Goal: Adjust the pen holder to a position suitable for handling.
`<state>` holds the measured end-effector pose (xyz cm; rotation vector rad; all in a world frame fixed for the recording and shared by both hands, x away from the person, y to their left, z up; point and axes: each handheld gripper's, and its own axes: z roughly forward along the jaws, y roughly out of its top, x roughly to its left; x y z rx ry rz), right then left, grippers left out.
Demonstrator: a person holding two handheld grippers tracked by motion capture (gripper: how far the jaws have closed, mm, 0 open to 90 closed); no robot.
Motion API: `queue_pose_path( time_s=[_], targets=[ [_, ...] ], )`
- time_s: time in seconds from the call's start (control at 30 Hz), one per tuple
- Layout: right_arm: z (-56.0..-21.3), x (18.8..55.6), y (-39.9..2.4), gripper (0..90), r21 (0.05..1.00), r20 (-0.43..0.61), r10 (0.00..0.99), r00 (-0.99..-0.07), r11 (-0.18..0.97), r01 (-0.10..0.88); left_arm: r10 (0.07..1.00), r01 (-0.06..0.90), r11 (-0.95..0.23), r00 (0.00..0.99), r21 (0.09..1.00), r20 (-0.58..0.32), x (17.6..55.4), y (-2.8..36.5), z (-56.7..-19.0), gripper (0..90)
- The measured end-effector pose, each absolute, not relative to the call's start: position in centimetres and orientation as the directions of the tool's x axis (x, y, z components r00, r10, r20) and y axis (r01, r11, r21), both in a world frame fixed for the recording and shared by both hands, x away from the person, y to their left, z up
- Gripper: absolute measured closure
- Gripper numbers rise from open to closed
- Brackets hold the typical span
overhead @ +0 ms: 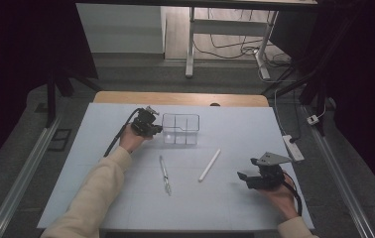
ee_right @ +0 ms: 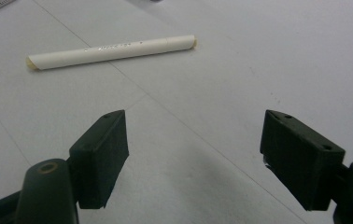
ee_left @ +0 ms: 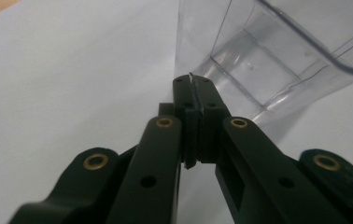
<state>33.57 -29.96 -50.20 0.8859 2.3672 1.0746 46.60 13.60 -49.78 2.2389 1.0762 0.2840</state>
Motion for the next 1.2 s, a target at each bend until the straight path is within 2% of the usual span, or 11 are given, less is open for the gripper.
queue_pose_path(
  time_s=[0.57,1.2],
  targets=[
    [-50.3,33.6,-30.0,22.6,0.77,-0.083,0.686,-0.723,0.504,0.39,0.737,0.609,-0.485,0.671,0.627,-0.082,46.8,11.5,-49.9,88.4],
    [-50.3,33.6,-30.1,22.6,0.765,-0.087,0.687,-0.721,0.51,0.393,0.735,0.585,-0.477,0.674,0.656,-0.067,46.2,12.2,-49.1,88.6]
  ],
)
